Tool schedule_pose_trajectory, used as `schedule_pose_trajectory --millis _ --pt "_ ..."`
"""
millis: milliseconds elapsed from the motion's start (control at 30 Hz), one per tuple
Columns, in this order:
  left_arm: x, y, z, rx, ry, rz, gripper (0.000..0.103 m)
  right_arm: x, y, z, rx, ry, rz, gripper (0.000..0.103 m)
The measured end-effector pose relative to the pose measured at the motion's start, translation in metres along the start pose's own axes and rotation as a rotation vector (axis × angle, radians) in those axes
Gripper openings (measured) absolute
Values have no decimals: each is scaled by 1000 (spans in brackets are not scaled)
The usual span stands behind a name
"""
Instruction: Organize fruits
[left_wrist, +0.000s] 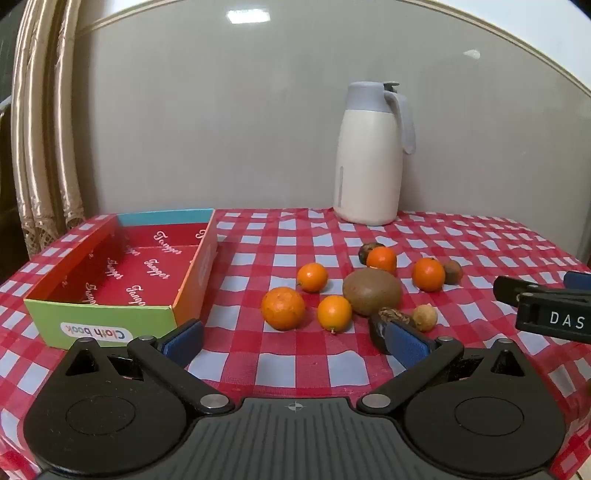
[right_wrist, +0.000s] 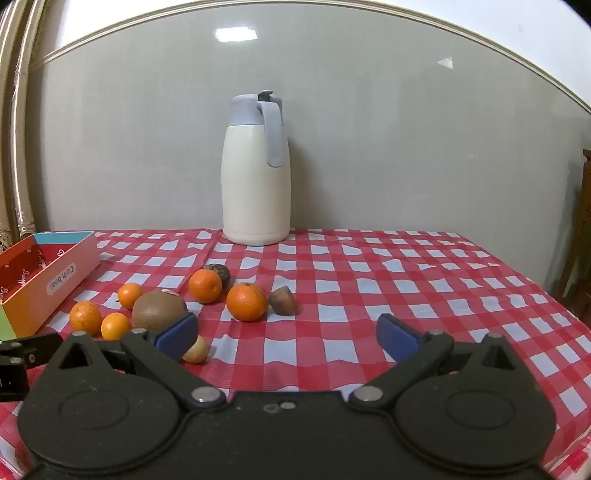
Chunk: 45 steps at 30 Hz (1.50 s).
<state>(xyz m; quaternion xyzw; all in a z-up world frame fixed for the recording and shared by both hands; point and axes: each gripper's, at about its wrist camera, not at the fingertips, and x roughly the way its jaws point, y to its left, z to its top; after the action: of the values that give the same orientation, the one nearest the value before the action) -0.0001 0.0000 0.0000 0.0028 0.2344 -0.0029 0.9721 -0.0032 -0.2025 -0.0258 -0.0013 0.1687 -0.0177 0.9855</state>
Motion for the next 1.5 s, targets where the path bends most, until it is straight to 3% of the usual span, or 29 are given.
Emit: schedule_pose_trajectory --millis 1500 --pt "-4 1 0 0 -19 11 103 0 0 -1 -5 1 -1 103"
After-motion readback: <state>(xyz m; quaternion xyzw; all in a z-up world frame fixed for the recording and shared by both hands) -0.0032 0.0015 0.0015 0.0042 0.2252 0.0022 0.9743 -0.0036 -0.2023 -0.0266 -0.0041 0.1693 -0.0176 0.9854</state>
